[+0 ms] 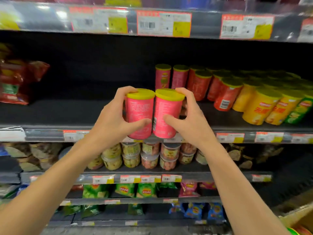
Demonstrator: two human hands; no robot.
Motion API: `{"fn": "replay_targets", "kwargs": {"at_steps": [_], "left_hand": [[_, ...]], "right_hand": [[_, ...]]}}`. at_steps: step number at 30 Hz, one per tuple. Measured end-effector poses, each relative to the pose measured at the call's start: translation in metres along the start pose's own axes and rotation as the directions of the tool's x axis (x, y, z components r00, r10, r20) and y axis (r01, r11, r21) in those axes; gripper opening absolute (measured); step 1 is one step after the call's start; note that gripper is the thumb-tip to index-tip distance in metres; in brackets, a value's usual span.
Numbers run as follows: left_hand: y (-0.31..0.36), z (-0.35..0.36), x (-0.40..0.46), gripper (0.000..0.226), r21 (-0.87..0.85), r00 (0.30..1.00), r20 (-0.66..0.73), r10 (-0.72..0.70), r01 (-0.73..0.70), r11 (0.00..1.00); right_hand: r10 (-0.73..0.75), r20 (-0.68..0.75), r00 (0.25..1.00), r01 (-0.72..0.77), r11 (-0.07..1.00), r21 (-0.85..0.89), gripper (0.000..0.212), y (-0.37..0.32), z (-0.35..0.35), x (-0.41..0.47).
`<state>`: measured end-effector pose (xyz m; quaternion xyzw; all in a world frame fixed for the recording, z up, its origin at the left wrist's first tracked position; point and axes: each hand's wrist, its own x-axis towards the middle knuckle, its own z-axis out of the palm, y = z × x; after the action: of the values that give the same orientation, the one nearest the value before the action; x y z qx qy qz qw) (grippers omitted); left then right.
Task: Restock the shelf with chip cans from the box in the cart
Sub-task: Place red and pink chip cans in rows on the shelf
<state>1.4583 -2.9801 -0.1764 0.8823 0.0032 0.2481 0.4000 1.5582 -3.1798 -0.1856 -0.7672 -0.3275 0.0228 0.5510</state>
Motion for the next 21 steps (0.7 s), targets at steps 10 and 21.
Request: {"fn": "replay_targets", "kwargs": {"at_steps": [10, 21], "left_hand": [[-0.037, 0.035, 0.041, 0.078, 0.05, 0.996, -0.079, 0.029, -0.025, 0.998], [-0.053, 0.05, 0.049, 0.079, 0.082, 0.996, -0.085, -0.004, 0.011, 0.997]], "right_hand": [[0.05, -0.146, 0.988, -0.06, 0.996, -0.065, 0.07, 0.02, 0.01, 0.031], [0.053, -0.171, 0.984, -0.072, 0.992, -0.108, 0.076, 0.042, 0.017, 0.037]]}}
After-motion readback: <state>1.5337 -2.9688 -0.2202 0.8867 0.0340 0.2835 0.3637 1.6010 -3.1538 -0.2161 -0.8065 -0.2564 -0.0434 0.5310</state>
